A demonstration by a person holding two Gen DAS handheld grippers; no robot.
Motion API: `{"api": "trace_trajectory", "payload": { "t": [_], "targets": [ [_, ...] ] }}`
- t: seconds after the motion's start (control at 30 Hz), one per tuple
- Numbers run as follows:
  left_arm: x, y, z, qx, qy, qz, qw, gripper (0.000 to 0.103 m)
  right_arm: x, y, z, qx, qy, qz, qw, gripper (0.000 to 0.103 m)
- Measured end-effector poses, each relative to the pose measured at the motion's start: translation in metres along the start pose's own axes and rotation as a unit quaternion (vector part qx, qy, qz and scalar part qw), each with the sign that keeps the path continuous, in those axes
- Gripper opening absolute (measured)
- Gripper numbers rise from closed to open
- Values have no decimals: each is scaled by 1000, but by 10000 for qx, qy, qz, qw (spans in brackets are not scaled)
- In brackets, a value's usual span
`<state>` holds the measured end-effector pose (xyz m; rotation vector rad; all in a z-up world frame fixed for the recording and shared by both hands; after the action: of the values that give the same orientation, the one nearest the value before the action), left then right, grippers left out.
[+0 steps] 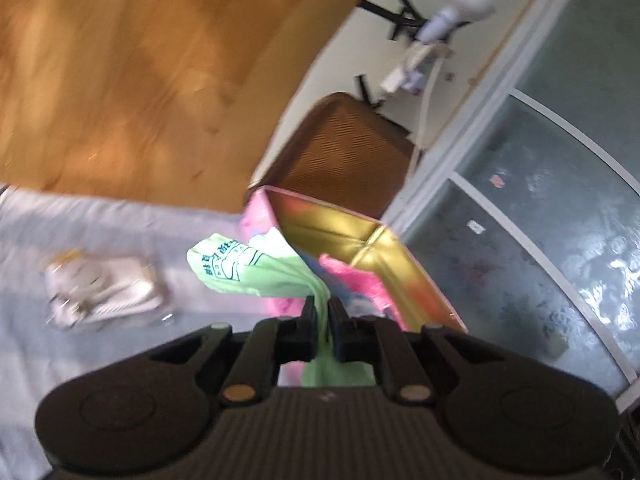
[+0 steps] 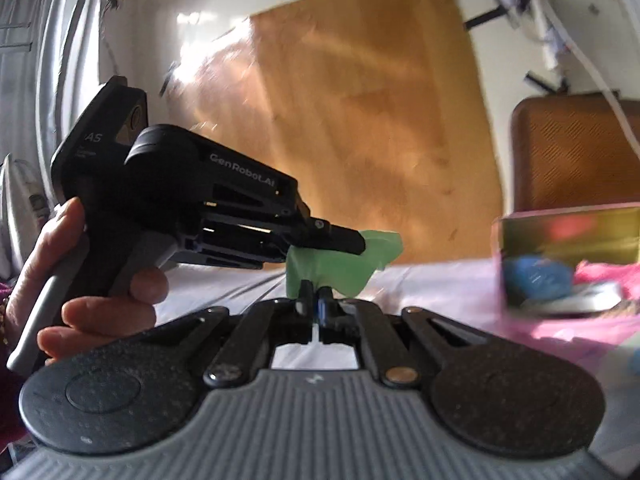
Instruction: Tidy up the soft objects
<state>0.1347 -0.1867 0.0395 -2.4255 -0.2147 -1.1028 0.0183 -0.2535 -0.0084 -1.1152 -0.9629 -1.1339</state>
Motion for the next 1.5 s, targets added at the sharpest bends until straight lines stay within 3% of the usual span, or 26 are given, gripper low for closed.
{"api": "trace_trajectory", "payload": {
  "t": [0.1, 0.2, 0.37, 0.5, 0.53, 0.57, 0.6, 0.67, 0.8, 0.9, 1.0, 1.07, 1.17, 1.27, 1.3, 1.37, 1.43, 1.5],
  "targets": [
    [15, 54, -43, -391, 480, 185, 9979, 8, 15, -7, -45, -721, -6, -386, 9967, 5],
    [13, 108, -62, -420, 821, 420, 9949, 8, 14, 0, -88, -1299, 40, -361, 9909, 5],
    [3, 186, -66, -19, 1150, 798, 9902, 9, 3, 23, -143, -1885, 94, 87, 9820, 5],
    [-1, 227, -52, 524, 1321, 1063, 9841, 17, -2, 50, -166, -2150, 30, 481, 9754, 7],
    [0, 237, -47, 745, 1318, 1143, 9818, 24, -3, 57, -170, -2218, 38, 599, 9732, 10],
    [-1, 244, -43, 947, 1313, 1226, 9792, 44, -5, 63, -173, -2261, 28, 792, 9709, 13],
    [-2, 249, -38, 1179, 1318, 1305, 9755, 58, -9, 65, -174, -2273, 35, 940, 9693, 19],
    [-2, 247, -30, 1439, 1348, 1288, 9719, 58, -8, 66, -178, -2350, 103, 951, 9673, 50],
    [0, 217, -35, 1253, 1334, 1092, 9770, 58, -5, 40, -167, -2421, 154, 608, 9682, 58],
    [3, 166, -35, 1029, 1289, 611, 9844, 59, -2, 12, -145, -2379, 401, -54, 9705, 58],
    [-6, 97, -11, 888, 1040, 115, 9905, 59, -3, -6, -111, -1877, 525, -416, 9799, 58],
    [-21, 47, 20, 1090, 918, -154, 9897, 59, -5, -6, -83, -1271, 487, -396, 9899, 58],
    [-48, -17, 81, 1892, 577, -348, 9796, 59, -10, 11, -32, -427, 128, -97, 9990, 57],
    [-66, -71, 140, 2640, -21, -364, 9638, 59, -22, 38, 12, 88, -201, 470, 9987, 58],
    [-72, -88, 159, 2964, -150, -399, 9541, 58, -29, 48, 23, 191, -293, 687, 9970, 59],
    [-81, -109, 187, 3559, -241, -474, 9330, 54, -40, 74, 40, 283, -537, 1077, 9923, 70],
    [-78, -125, 193, 3214, -502, -897, 9413, 55, -45, 97, 55, 336, -804, 1273, 9880, 73],
    [-78, -128, 197, 3304, -587, -913, 9376, 52, -48, 119, 69, 328, -957, 1505, 9834, 76]
  ]
}}
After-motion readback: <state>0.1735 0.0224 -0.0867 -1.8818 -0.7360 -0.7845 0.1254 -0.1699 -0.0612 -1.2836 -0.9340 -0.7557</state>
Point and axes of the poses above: each gripper's, at about its wrist camera, not at the fingertips, and y roughly the way its jaws point, z to its left, x to its top, the point moved 7 cm from there along y, roughly the way its jaws point, and after that the axes turned 8 degrees about -x, right-handed, at the moved point
